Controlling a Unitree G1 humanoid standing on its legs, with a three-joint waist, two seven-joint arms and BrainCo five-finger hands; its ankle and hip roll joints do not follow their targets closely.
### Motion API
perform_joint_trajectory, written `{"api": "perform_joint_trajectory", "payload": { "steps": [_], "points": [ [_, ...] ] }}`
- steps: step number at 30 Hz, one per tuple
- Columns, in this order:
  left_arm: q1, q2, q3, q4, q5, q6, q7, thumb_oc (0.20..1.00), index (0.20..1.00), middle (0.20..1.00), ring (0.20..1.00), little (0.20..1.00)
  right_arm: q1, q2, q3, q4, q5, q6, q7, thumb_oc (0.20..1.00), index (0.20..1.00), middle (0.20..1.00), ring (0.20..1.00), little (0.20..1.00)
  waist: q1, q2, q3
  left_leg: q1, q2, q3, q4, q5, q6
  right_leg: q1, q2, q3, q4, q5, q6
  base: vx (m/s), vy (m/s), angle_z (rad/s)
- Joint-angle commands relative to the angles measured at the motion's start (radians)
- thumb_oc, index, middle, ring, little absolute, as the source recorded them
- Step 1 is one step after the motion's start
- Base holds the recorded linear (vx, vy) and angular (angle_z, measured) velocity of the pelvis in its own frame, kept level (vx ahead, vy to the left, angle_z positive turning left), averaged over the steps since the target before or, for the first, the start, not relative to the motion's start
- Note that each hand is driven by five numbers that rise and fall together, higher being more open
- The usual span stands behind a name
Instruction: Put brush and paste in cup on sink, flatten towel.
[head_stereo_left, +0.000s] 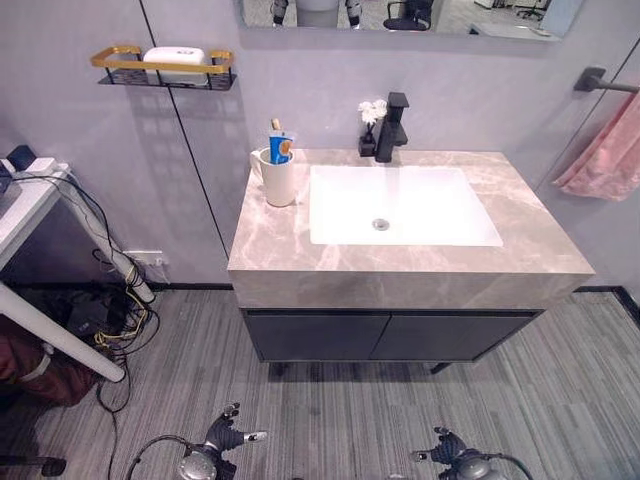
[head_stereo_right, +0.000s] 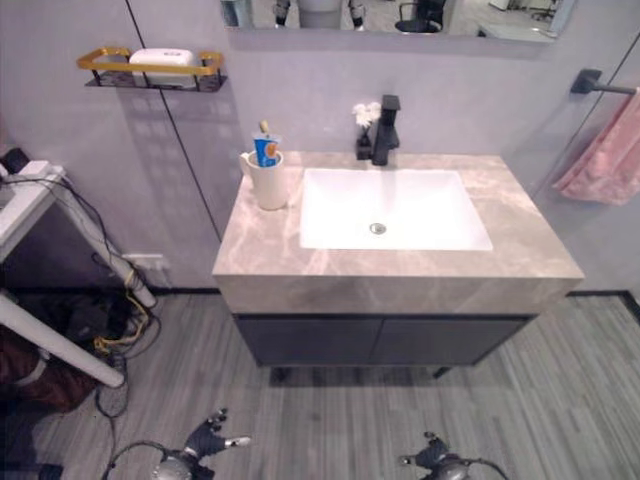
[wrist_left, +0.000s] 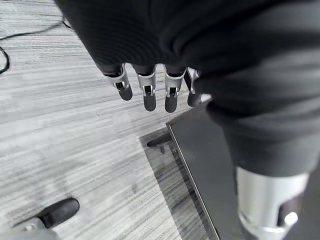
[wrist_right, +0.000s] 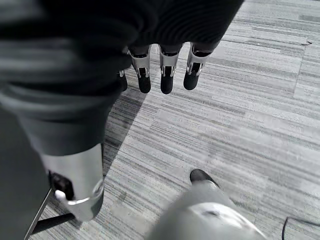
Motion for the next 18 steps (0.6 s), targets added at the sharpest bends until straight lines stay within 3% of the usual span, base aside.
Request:
{"api": "perform_joint_trajectory", "payload": {
  "steps": [1,2,3,5,7,10,15,18],
  "points": [
    [0.009,0.036,0.04,-0.048,0.026,-0.009,-0.001,1.0,1.0,1.0,1.0,1.0,-0.027,-0.01,-0.015,0.005,0.044,-0.014,-0.002,1.0,1.0,1.0,1.0,1.0,-0.02,0.008,0.013,0.023,-0.032,0.019,-0.02,-0.012,-0.003,-0.006,0.11,0.154,-0.026,0.063,0.026,0.12,0.044,0.28],
    [0.009,0.036,0.041,-0.048,0.027,-0.009,-0.001,1.0,1.0,1.0,1.0,1.0,-0.027,-0.01,-0.015,0.005,0.044,-0.015,-0.002,1.0,1.0,1.0,1.0,1.0,-0.02,0.008,0.013,0.025,-0.031,0.019,-0.022,-0.012,-0.004,-0.004,0.111,0.155,-0.026,0.063,0.025,0.11,0.026,0.29],
    [0.004,0.033,0.04,-0.038,0.026,-0.012,0.003,1.0,1.0,1.0,1.0,1.0,-0.027,-0.016,-0.015,0.003,0.046,-0.017,-0.009,1.0,1.0,1.0,1.0,1.0,-0.017,0.016,0.026,0.032,-0.025,0.027,-0.028,-0.014,-0.008,-0.035,0.085,0.1,-0.078,0.074,0.016,0.03,-0.009,0.37],
    [-0.002,0.03,0.035,-0.029,0.027,-0.014,0.001,1.0,1.0,1.0,1.0,1.0,-0.025,-0.018,-0.016,0.002,0.044,-0.018,-0.01,1.0,1.0,1.0,1.0,1.0,-0.026,0.02,0.033,0.034,-0.025,0.017,-0.027,-0.017,-0.01,-0.062,0.08,0.096,-0.104,0.092,0.018,0.09,-0.03,0.12],
    [-0.011,0.029,0.028,-0.027,0.028,-0.017,0.0,1.0,1.0,1.0,1.0,1.0,-0.024,-0.023,-0.023,0.008,0.043,-0.017,-0.013,1.0,1.0,1.0,1.0,1.0,-0.058,0.016,0.061,0.063,-0.033,-0.01,-0.02,-0.043,-0.019,-0.13,0.077,0.153,-0.206,0.17,0.046,0.19,-0.05,0.09],
    [-0.01,0.028,0.031,-0.043,0.026,-0.021,-0.001,1.0,1.0,1.0,1.0,1.0,-0.021,-0.023,-0.021,0.013,0.031,-0.013,-0.01,1.0,1.0,1.0,1.0,1.0,-0.076,0.013,0.076,0.093,-0.034,-0.025,-0.016,-0.066,-0.027,-0.154,0.087,0.204,-0.274,0.222,0.065,0.21,-0.068,0.24],
    [-0.023,0.012,0.02,-0.007,0.036,-0.022,0.001,1.0,1.0,1.0,1.0,1.0,0.001,-0.032,-0.023,0.033,0.024,-0.012,-0.002,1.0,1.0,1.0,1.0,1.0,-0.092,0.005,0.037,0.137,-0.038,-0.047,0.011,-0.123,-0.037,-0.107,0.134,0.237,-0.295,0.207,0.045,0.22,-0.074,0.47],
    [-0.022,0.006,0.026,0.002,0.027,-0.025,0.002,1.0,1.0,1.0,1.0,1.0,0.006,-0.04,-0.02,0.042,0.016,-0.016,0.0,1.0,1.0,1.0,1.0,1.0,-0.09,0.015,0.011,0.15,-0.014,-0.05,0.031,-0.114,-0.056,-0.074,0.158,0.213,-0.306,0.185,0.029,0.26,-0.123,0.23]
  ]
}}
